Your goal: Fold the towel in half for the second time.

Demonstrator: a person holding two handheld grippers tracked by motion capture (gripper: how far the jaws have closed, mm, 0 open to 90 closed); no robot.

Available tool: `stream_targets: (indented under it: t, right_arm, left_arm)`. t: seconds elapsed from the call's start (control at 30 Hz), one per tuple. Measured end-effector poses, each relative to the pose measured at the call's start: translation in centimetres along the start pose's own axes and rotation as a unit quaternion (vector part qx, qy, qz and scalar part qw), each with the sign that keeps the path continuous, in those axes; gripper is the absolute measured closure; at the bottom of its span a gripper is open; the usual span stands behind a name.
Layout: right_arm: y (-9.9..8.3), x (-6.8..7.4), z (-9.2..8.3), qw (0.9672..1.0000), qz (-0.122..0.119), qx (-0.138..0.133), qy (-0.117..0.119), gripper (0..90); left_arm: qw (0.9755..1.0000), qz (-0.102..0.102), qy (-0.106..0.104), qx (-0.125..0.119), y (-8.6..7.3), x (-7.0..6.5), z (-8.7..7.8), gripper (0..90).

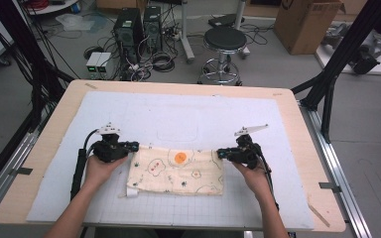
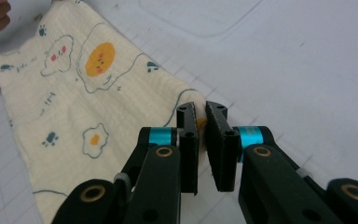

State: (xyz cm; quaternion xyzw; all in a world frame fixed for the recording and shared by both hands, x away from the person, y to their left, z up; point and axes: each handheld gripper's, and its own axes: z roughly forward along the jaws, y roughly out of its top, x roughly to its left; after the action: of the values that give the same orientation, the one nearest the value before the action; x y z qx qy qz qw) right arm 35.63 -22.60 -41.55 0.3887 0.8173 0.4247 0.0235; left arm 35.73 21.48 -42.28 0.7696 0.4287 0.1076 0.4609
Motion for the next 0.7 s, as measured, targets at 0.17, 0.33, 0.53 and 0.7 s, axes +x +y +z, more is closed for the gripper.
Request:
stream_targets:
  t: [0.17, 0.33, 0.53, 0.7]
  right_arm:
    - [1.7, -0.8, 0.2, 0.9999, 0.01, -0.008, -0.006, 83.8]
    - [2.2, -2.4, 1.8, 0.9994, 0.032, 0.01, -0.008, 83.8]
    - [1.9, -3.2, 2.6, 0.9986, 0.053, 0.008, -0.004, 83.8]
    - [2.0, -3.2, 1.8, 0.9983, 0.058, -0.01, 0.003, 83.8]
  left_arm:
    - [0.9998, 0.0, 0.019, -0.007, 1.5, 1.0, 0.6, 83.5]
    - [0.999, -0.037, 0.022, -0.007, 1.5, 2.3, 1.7, 83.5]
    - [0.9991, -0.039, 0.018, -0.001, 1.3, 2.4, 2.1, 83.7]
    - [0.9991, -0.041, 0.01, -0.008, 1.4, 2.3, 1.7, 83.8]
